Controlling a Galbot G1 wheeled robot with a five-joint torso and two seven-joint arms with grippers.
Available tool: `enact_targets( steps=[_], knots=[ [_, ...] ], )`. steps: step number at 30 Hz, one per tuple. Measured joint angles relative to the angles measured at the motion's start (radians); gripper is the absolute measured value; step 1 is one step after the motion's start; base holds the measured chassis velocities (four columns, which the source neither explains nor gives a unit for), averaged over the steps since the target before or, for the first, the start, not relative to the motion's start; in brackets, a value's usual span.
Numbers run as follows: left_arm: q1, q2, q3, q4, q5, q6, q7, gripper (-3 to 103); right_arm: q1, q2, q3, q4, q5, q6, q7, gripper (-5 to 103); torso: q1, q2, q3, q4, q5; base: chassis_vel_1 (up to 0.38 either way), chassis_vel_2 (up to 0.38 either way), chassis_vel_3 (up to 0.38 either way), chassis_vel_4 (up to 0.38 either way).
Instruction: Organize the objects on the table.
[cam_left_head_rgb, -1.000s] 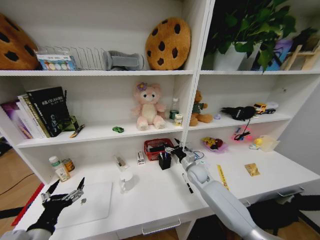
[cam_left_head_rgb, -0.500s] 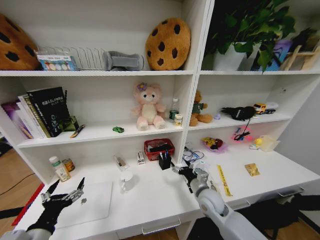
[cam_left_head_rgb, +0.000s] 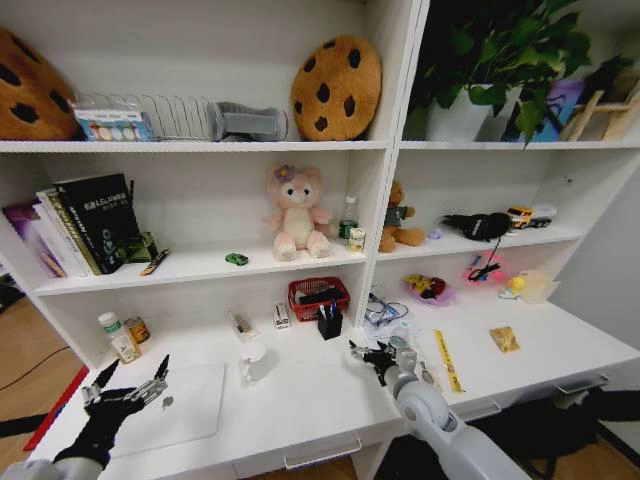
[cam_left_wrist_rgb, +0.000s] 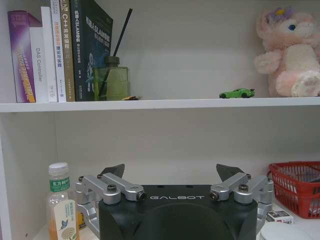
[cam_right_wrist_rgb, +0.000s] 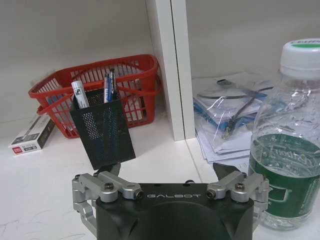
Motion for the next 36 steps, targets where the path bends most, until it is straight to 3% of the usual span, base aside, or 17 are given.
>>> enact_targets(
  steps=[23,29,30,32,36],
  knots=[
    [0.0,0.0,0.0,0.0,0.0,0.0,0.0,100,0.05,0.016,-0.041,-0.112,-0.021,-0.012,-0.035,101,0.0,0.0,0.0,0.0001,-0.0001,0.0,0.0,0.0,0.0],
    [0.0,0.0,0.0,0.0,0.0,0.0,0.0,100,0.06,0.019,-0.046,-0.135,-0.014,-0.014,-0.051,95,0.0,0.0,0.0,0.0,-0.0001,0.0,0.0,0.0,0.0],
    [0.0,0.0,0.0,0.0,0.0,0.0,0.0,100,0.06,0.018,-0.049,-0.136,-0.011,-0.014,-0.054,85,0.0,0.0,0.0,0.0,-0.0003,0.0,0.0,0.0,0.0],
    [0.0,0.0,0.0,0.0,0.0,0.0,0.0,100,0.061,0.018,-0.05,-0.136,-0.008,-0.014,-0.054,85,0.0,0.0,0.0,0.0,-0.0003,0.0,0.0,0.0,0.0],
    [0.0,0.0,0.0,0.0,0.0,0.0,0.0,100,0.067,0.019,-0.054,-0.136,-0.001,-0.015,-0.054,68,0.0,0.0,0.0,0.0,0.0,0.0,0.0,0.0,0.0]
  ],
)
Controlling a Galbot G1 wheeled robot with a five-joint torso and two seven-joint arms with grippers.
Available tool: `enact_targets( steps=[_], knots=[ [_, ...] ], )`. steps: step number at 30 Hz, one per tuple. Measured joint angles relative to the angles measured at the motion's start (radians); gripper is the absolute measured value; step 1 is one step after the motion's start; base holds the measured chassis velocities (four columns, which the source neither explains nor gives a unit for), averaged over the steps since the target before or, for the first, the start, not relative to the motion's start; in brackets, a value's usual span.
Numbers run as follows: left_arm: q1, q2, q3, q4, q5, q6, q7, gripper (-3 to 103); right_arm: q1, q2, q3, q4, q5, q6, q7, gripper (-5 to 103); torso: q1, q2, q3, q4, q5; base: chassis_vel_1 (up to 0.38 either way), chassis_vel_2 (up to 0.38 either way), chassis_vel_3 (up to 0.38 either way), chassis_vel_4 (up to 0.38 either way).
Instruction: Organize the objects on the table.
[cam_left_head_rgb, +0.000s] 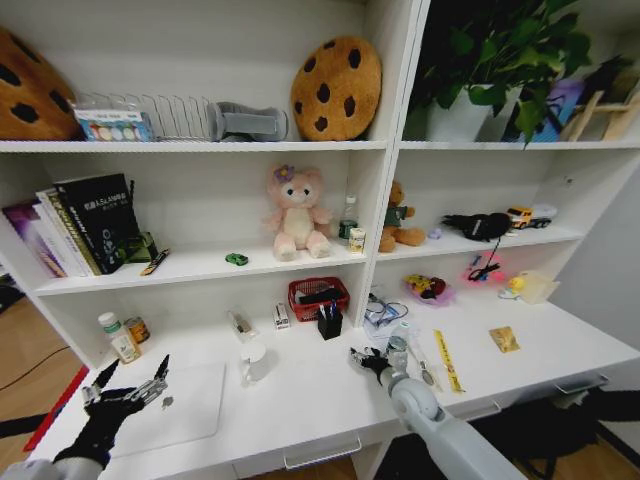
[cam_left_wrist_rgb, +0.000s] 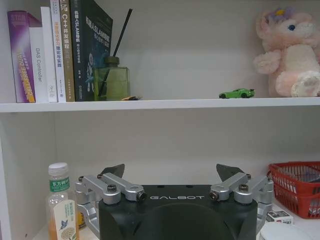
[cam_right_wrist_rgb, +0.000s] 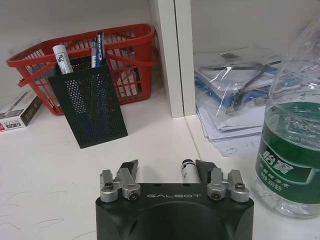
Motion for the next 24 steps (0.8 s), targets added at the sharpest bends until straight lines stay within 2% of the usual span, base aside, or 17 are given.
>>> enact_targets(
  steps=[1,2,4,5,8,11,13,14,16,24],
  knots=[
    [0.0,0.0,0.0,0.0,0.0,0.0,0.0,100,0.001,0.0,-0.001,-0.002,-0.006,0.001,-0.001,63,0.0,0.0,0.0,0.0003,0.0,0.0,0.0,0.0,0.0],
    [0.0,0.0,0.0,0.0,0.0,0.0,0.0,100,0.001,0.0,-0.001,-0.002,-0.006,0.001,-0.001,63,0.0,0.0,0.0,0.0003,0.0,0.0,0.0,0.0,0.0],
    [0.0,0.0,0.0,0.0,0.0,0.0,0.0,100,-0.003,-0.003,-0.001,0.001,-0.012,0.002,-0.004,52,0.0,0.0,0.0,0.0001,0.0,0.0,0.0,0.0,0.0],
    [0.0,0.0,0.0,0.0,0.0,0.0,0.0,100,-0.003,-0.003,-0.001,0.001,-0.012,0.002,-0.004,52,0.0,0.0,0.0,0.0001,0.0,0.0,0.0,0.0,0.0],
    [0.0,0.0,0.0,0.0,0.0,0.0,0.0,100,-0.014,-0.005,0.008,0.008,-0.01,0.002,-0.004,36,0.0,0.0,0.0,0.0001,0.0001,0.0,0.0,0.0,0.0],
    [0.0,0.0,0.0,0.0,0.0,0.0,0.0,100,-0.017,-0.006,0.011,0.012,-0.008,0.002,-0.004,30,0.0,0.0,0.0,0.0001,0.0001,0.0,0.0,0.0,0.0],
    [0.0,0.0,0.0,0.0,0.0,0.0,0.0,100,-0.023,-0.008,0.017,0.019,-0.005,0.003,-0.004,20,0.0,0.0,0.0,0.0001,0.0001,0.0,0.0,0.0,0.0],
    [0.0,0.0,0.0,0.0,0.0,0.0,0.0,100,-0.023,-0.008,0.017,0.019,-0.005,0.003,-0.004,20,0.0,0.0,0.0,0.0001,0.0001,0.0,0.0,0.0,0.0],
    [0.0,0.0,0.0,0.0,0.0,0.0,0.0,100,-0.025,-0.009,0.019,0.025,-0.005,0.004,-0.003,12,0.0,0.0,0.0,0.0001,0.0001,0.0,0.0,0.0,0.0],
    [0.0,0.0,0.0,0.0,0.0,0.0,0.0,100,-0.018,-0.012,0.021,0.048,-0.013,0.01,-0.002,10,0.0,0.0,0.0,0.0001,0.0001,0.0,0.0,0.0,0.0]
  ],
)
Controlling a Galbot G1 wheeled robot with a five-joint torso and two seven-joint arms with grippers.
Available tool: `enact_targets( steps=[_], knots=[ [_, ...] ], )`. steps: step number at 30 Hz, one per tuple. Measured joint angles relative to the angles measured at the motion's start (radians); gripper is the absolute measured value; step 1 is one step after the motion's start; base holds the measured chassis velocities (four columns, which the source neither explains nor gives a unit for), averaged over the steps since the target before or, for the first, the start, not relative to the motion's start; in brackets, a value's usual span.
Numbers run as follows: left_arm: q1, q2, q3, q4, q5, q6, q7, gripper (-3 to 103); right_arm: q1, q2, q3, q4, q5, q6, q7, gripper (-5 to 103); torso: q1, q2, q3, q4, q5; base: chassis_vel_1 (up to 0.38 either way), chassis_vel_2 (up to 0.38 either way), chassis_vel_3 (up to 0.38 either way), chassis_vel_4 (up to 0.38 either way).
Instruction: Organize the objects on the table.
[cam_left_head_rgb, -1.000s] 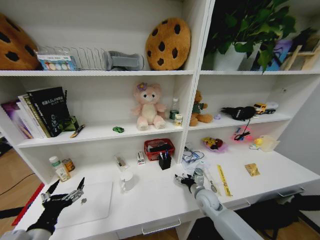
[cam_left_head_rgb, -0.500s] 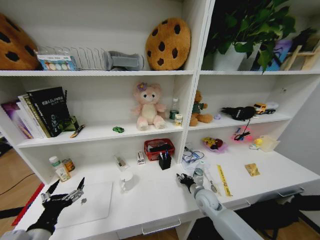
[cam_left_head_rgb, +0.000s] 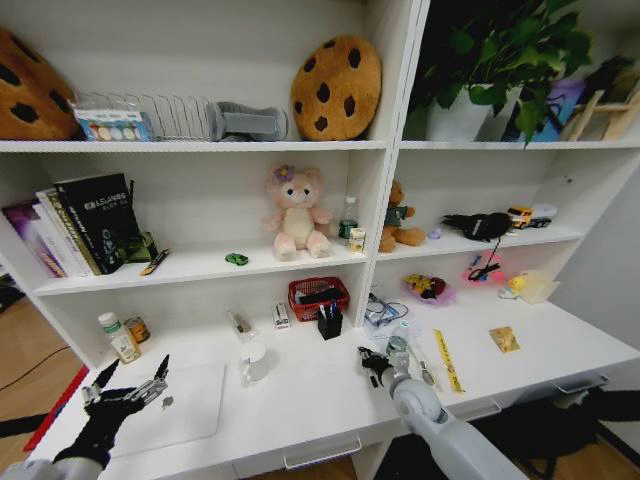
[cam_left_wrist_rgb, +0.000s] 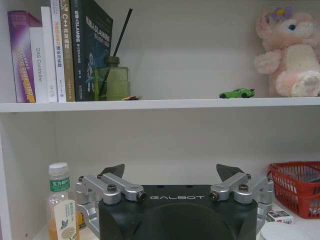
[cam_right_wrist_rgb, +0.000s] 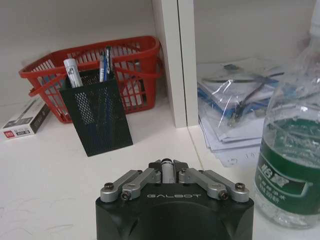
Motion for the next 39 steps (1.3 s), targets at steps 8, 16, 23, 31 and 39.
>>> enact_targets(
  steps=[8,16,23,31,39],
  knots=[
    [0.0,0.0,0.0,0.0,0.0,0.0,0.0,100,0.071,-0.014,-0.008,0.027,-0.116,0.156,-0.159,10,0.0,0.0,0.0,-0.0002,-0.0002,0.0,0.0,0.0,0.0],
    [0.0,0.0,0.0,0.0,0.0,0.0,0.0,100,0.24,0.004,-0.064,-0.14,-0.217,0.321,-0.36,10,0.0,0.0,0.0,-0.0002,0.0001,0.0,0.0,0.0,0.0],
    [0.0,0.0,0.0,0.0,0.0,0.0,0.0,100,0.465,0.103,-0.204,-0.362,-0.282,0.479,-0.449,10,0.0,0.0,0.0,-0.0001,-0.0003,0.0,0.0,0.0,0.0],
    [0.0,0.0,0.0,0.0,0.0,0.0,0.0,100,0.49,0.168,-0.228,-0.422,-0.306,0.53,-0.435,10,0.0,0.0,0.0,0.0,-0.0002,0.0,0.0,0.0,0.0],
    [0.0,0.0,0.0,0.0,0.0,0.0,0.0,100,0.486,0.202,-0.224,-0.492,-0.335,0.607,-0.436,10,0.0,0.0,0.0,0.0,0.0,0.0,0.0,0.0,0.0]
  ],
)
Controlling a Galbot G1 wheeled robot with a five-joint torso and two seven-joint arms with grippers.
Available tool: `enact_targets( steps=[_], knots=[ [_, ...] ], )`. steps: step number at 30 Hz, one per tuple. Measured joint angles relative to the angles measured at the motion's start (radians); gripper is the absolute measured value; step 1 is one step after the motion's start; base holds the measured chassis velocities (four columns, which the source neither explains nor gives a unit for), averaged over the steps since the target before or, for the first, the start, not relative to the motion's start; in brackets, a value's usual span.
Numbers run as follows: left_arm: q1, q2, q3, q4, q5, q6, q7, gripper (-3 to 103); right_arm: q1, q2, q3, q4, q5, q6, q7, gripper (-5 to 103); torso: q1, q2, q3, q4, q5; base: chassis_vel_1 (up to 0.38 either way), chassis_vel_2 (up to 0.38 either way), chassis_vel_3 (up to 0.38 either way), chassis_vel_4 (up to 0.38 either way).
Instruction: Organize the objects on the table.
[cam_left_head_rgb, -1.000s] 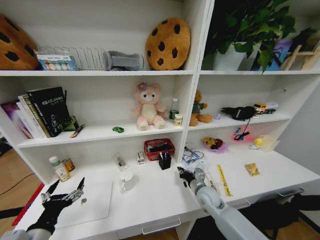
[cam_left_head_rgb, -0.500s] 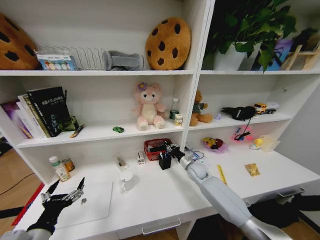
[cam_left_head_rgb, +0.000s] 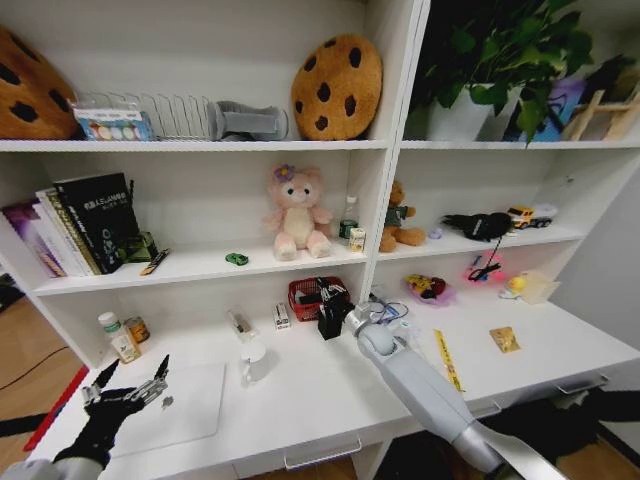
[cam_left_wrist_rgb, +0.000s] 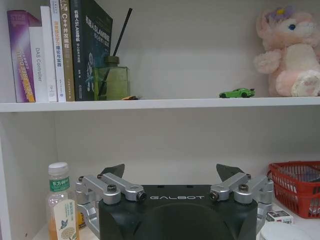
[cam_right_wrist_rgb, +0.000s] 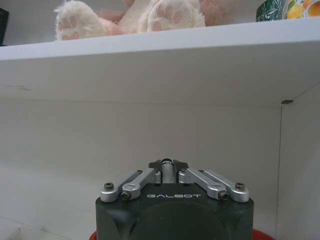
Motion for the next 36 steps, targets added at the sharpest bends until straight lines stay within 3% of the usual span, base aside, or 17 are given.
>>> enact_targets(
  steps=[9,15,16,20,22,24,26,27,29,30,32,36],
  knots=[
    [0.0,0.0,0.0,0.0,0.0,0.0,0.0,100,0.02,0.038,-0.007,-0.087,-0.029,0.055,0.008,10,0.0,0.0,0.0,0.0002,0.0,0.0,0.0,0.0,0.0],
    [0.0,0.0,0.0,0.0,0.0,0.0,0.0,100,0.018,0.039,-0.001,-0.077,-0.029,0.04,0.006,8,0.0,0.0,0.0,-0.0002,-0.0002,0.0,0.0,0.0,0.0],
    [0.0,0.0,0.0,0.0,0.0,0.0,0.0,100,0.016,0.04,0.001,-0.075,-0.028,0.038,0.009,18,0.0,0.0,0.0,-0.0003,-0.0002,0.0,0.0,0.0,0.0],
    [0.0,0.0,0.0,0.0,0.0,0.0,0.0,100,0.012,0.041,0.007,-0.074,-0.027,0.038,0.008,23,0.0,0.0,0.0,-0.0001,0.0,0.0,0.0,0.0,0.0],
    [0.0,0.0,0.0,0.0,0.0,0.0,0.0,100,0.004,0.032,0.017,-0.066,-0.024,0.035,0.004,39,0.0,0.0,0.0,-0.0001,-0.0001,0.0,0.0,0.0,0.0],
    [0.0,0.0,0.0,0.0,0.0,0.0,0.0,100,0.0,0.025,0.018,-0.062,-0.022,0.035,0.003,39,0.0,0.0,0.0,-0.0001,0.0,0.0,0.0,0.0,0.0],
    [0.0,0.0,0.0,0.0,0.0,0.0,0.0,100,-0.019,-0.012,0.029,-0.022,0.001,0.031,-0.005,50,0.0,0.0,0.0,0.0005,0.0002,0.0,0.0,0.0,0.0],
    [0.0,0.0,0.0,0.0,0.0,0.0,0.0,100,-0.019,-0.012,0.029,-0.022,0.001,0.031,-0.005,50,0.0,0.0,0.0,0.0005,0.0002,0.0,0.0,0.0,0.0],
    [0.0,0.0,0.0,0.0,0.0,0.0,0.0,100,-0.059,-0.07,0.048,0.061,0.045,-0.007,-0.003,61,0.0,0.0,0.0,-0.0002,0.0,0.0,0.0,0.0,0.0],
    [0.0,0.0,0.0,0.0,0.0,0.0,0.0,100,-0.059,-0.07,0.048,0.061,0.045,-0.007,-0.003,61,0.0,0.0,0.0,-0.0002,0.0,0.0,0.0,0.0,0.0],
    [0.0,0.0,0.0,0.0,0.0,0.0,0.0,100,-0.127,-0.121,0.081,0.165,0.079,-0.072,0.02,72,0.0,0.0,0.0,-0.0006,0.0,0.0,0.0,0.0,0.0],
    [0.0,0.0,0.0,0.0,0.0,0.0,0.0,100,-0.298,-0.18,0.137,0.393,0.125,-0.175,0.111,88,0.0,0.0,0.0,-0.0004,0.0002,0.0,0.0,0.0,0.0]
  ],
)
